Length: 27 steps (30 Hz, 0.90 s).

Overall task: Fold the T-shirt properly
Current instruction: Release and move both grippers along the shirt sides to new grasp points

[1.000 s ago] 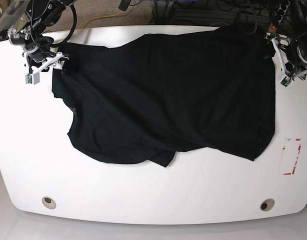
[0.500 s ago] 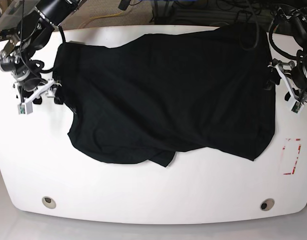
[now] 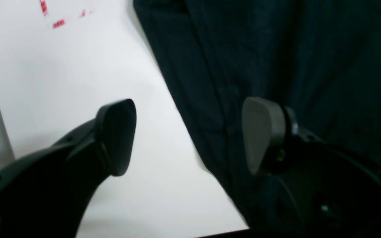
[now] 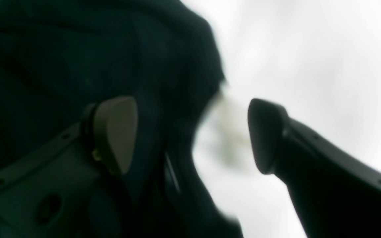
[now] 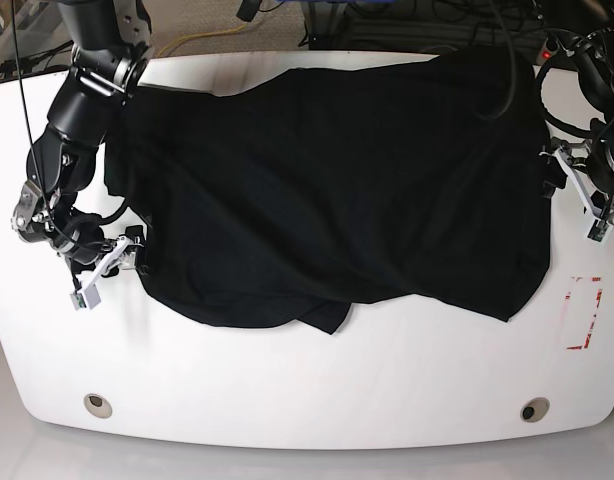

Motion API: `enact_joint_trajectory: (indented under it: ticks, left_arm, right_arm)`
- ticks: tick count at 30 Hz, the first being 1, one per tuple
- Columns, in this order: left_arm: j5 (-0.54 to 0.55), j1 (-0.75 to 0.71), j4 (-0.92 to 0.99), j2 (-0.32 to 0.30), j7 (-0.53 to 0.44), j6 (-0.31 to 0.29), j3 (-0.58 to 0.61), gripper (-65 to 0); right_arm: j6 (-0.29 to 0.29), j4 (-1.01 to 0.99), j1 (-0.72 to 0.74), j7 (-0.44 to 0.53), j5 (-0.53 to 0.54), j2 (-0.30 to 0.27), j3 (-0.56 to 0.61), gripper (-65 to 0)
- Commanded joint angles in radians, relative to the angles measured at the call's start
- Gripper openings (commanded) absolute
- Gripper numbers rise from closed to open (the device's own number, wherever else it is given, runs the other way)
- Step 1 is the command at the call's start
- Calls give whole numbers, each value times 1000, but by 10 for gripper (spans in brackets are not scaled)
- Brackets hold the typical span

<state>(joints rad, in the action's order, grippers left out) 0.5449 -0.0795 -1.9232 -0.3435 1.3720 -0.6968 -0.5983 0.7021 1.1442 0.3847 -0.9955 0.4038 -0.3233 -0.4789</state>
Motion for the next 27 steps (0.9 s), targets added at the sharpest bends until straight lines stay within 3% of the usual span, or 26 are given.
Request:
enact_joint_trajectory:
  ticks: [1, 8, 15, 20, 27]
  left_arm:
    - [-18, 11, -14, -21, -10, -1, -5, -192]
    - [-24, 11, -14, -21, -10, -1, -5, -192]
    - [-24, 10, -14, -21, -10, -1, -7, -192]
    - [-24, 10, -14, -21, -10, -1, -7, -192]
    - [-44, 60, 4, -21, -10, -1, -4, -179]
  right_arm:
    - [-4, -111, 72, 82, -10, -41, 39, -160]
    - [-4, -421, 224, 317, -62, -90, 204, -160]
    - [-4, -659, 310, 521, -84, -101, 352, -160]
    - [-4, -683, 310, 537, -72, -92, 397, -160]
    - [-4, -683, 288, 545, -81, -37, 397, -181]
